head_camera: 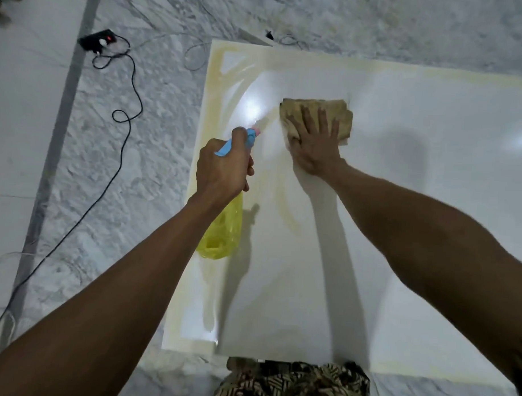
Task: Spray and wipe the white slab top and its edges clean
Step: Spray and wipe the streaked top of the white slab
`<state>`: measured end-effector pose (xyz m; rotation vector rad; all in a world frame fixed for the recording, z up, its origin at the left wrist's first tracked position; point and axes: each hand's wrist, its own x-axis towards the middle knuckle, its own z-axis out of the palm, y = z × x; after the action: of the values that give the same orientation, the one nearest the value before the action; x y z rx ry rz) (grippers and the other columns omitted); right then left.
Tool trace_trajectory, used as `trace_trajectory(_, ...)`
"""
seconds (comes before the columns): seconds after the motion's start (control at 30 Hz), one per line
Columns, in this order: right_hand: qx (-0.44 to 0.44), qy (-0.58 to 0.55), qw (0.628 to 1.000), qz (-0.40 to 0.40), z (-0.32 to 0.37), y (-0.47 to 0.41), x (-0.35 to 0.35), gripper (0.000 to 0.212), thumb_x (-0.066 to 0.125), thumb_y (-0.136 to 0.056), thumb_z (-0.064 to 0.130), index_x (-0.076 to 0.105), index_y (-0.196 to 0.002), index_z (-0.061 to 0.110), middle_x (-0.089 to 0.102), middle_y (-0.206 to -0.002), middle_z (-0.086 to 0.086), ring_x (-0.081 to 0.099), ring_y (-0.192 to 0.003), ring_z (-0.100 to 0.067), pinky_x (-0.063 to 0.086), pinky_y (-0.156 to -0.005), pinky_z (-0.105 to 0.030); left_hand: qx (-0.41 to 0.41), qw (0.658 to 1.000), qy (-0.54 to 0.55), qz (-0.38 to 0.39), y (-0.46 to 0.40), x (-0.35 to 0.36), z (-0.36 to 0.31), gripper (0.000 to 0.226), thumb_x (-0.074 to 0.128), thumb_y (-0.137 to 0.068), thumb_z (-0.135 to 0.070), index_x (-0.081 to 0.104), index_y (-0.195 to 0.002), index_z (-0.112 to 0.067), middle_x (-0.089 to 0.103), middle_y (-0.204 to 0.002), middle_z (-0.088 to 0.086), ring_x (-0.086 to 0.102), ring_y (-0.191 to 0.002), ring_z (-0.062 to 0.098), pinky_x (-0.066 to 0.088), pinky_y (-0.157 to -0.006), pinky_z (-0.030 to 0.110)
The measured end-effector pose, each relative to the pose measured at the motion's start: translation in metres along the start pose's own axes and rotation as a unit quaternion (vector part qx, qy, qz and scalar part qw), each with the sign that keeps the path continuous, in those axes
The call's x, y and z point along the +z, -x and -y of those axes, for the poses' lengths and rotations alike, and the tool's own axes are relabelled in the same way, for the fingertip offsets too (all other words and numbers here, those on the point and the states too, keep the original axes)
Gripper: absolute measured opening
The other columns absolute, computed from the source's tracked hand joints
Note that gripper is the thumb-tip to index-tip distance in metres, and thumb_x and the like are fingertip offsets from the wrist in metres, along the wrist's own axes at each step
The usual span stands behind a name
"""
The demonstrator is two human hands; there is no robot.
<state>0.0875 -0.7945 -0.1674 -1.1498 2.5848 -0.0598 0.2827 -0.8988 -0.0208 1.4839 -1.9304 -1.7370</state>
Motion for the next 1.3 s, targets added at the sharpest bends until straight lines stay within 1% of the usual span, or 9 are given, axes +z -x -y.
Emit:
trace_trajectory(0.27,-0.044,-0.011,0.997,0.063,0.061,0.202,0.046,0.071,0.006,-0.093,0.054,0.018,-0.157,0.025,0.014,-0.165,-0.008,0.006,-0.151,-0.044,0.005,-0.116,-0.068,-0.007,0.999,-0.021,0.028,0.110,-0.042,0.066,0.066,0.045,-0.077,-0.060,0.084,-0.101,-0.013,0.068,-0.062,0.008,0.071,-0.063,0.030,0.062,-0.063,0.050)
trace_trajectory(0.43,-0.015,-0.009,0.996,0.091,0.103,0.330,0.074,0.058,0.011,-0.101,0.050,-0.005,-0.153,0.030,0.001,-0.167,-0.002,-0.006,-0.152,-0.040,0.004,-0.117,-0.066,-0.015,0.998,-0.036,0.043,0.186,-0.072,0.121,0.051,0.044,-0.080,-0.056,0.082,-0.088,-0.023,0.064,-0.052,0.000,0.071,-0.063,0.034,0.061,-0.068,0.052)
trace_trajectory(0.6,0.010,-0.035,0.988,0.148,0.133,0.394,0.075,0.054,0.020,-0.107,0.043,0.005,-0.158,0.033,-0.002,-0.167,0.004,-0.006,-0.153,-0.035,0.007,-0.119,-0.061,-0.012,0.999,-0.016,0.045,0.228,-0.092,0.140,0.048,0.043,-0.080,-0.054,0.083,-0.088,-0.028,0.065,-0.057,0.004,0.068,-0.060,0.025,0.058,-0.061,0.043)
trace_trajectory(0.7,0.060,-0.115,0.970,0.204,0.141,0.400,0.056,0.053,0.025,-0.105,0.043,0.015,-0.157,0.033,0.012,-0.166,0.002,0.009,-0.153,-0.032,0.016,-0.120,-0.054,-0.001,0.999,0.002,0.043,0.236,-0.099,0.138,0.057,0.044,-0.078,-0.056,0.084,-0.093,-0.018,0.069,-0.063,0.008,0.068,-0.062,0.025,0.057,-0.059,0.040)
trace_trajectory(0.8,0.105,-0.238,0.951,0.166,0.157,0.402,0.019,0.055,0.027,-0.096,0.059,0.046,-0.143,0.036,0.054,-0.138,0.005,0.049,-0.130,-0.023,0.039,-0.107,-0.041,0.016,0.999,0.016,0.038,0.236,-0.103,0.124,0.065,0.045,-0.075,-0.060,0.084,-0.099,-0.014,0.070,-0.066,0.010,0.067,-0.057,0.021,0.055,-0.054,0.036)
trace_trajectory(0.93,0.131,-0.448,0.873,0.143,0.155,0.372,-0.027,0.044,0.033,-0.106,0.038,0.058,-0.128,0.010,0.062,-0.127,-0.005,0.057,-0.111,-0.022,0.046,-0.098,-0.040,0.037,0.999,0.011,0.027,0.225,-0.109,0.095,0.084,0.042,-0.066,-0.071,0.080,-0.103,-0.006,0.073,-0.066,0.009,0.065,-0.049,0.021,0.060,-0.062,0.042)
trace_trajectory(1.03,0.153,-0.557,0.814,0.062,0.137,0.334,-0.068,0.039,0.034,-0.107,0.037,0.063,-0.109,0.010,0.066,-0.101,-0.003,0.062,-0.096,-0.024,0.051,-0.081,-0.035,0.066,0.998,0.017,0.017,0.209,-0.110,0.072,0.089,0.041,-0.061,-0.075,0.081,-0.097,-0.004,0.072,-0.065,0.009,0.066,-0.053,0.025,0.060,-0.063,0.043)
trace_trajectory(1.13,0.163,-0.618,0.769,-0.011,0.120,0.286,-0.112,0.038,0.036,-0.107,0.034,0.067,-0.097,0.014,0.072,-0.094,-0.005,0.070,-0.084,-0.022,0.058,-0.071,-0.032,0.079,0.996,0.032,0.016,0.186,-0.106,0.051,0.080,0.043,-0.060,-0.074,0.084,-0.093,-0.014,0.070,-0.059,0.007,0.068,-0.057,0.030,0.061,-0.066,0.049)
trace_trajectory(1.3,0.165,-0.538,0.825,-0.054,0.096,0.198,-0.127,0.036,0.038,-0.105,0.038,0.062,-0.108,0.012,0.069,-0.101,-0.009,0.069,-0.085,-0.024,0.058,-0.076,-0.039,0.061,0.997,0.036,0.008,0.137,-0.091,0.020,0.064,0.045,-0.065,-0.069,0.084,-0.091,-0.025,0.064,-0.051,0.000,0.069,-0.062,0.032,0.056,-0.066,0.048)
